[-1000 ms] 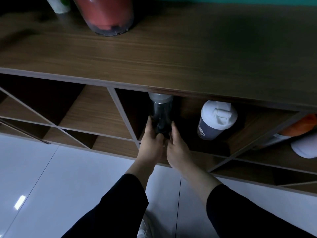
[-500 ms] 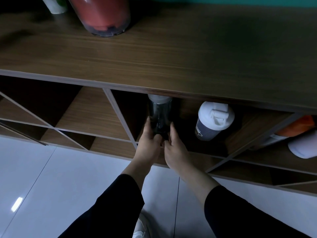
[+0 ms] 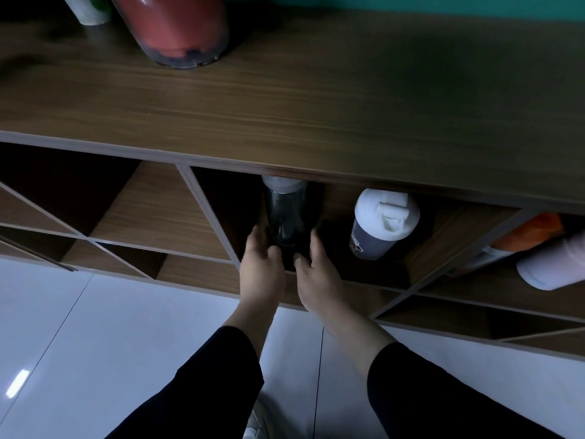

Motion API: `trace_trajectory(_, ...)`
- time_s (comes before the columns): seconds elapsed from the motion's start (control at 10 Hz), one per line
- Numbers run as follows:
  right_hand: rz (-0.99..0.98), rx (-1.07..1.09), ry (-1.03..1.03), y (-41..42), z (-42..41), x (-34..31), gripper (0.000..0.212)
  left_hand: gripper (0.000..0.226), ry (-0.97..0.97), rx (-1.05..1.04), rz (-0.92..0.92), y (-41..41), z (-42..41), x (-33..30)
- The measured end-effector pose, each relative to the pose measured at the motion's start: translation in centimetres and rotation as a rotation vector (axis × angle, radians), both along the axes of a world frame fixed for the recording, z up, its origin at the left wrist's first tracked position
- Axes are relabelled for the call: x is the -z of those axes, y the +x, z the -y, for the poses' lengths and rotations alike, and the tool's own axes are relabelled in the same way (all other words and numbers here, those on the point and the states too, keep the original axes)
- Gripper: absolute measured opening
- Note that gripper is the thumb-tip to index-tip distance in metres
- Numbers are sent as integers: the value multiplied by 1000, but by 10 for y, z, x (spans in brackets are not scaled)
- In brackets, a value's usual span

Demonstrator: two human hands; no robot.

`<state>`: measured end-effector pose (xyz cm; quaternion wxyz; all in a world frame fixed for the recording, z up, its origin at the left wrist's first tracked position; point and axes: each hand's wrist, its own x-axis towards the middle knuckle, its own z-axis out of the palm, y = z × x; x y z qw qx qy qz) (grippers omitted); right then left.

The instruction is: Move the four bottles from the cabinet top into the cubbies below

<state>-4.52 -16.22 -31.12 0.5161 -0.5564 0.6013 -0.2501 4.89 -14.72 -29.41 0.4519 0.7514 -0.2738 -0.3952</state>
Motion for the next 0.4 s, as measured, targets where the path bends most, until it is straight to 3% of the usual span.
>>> trace_trajectory(0.1,-19,15,-20,-3,-5,-10,52,36,56,-210,44,-18,-8,-13)
trace_trajectory(0.3,57,-2,69,-52,-34,-47,34,29,73,9,-319,-66,-31,-49)
trace_trajectory(0.4,-3,77,-11,-97,-74,-81,28,29,50,101,-240,-69,-69,-71)
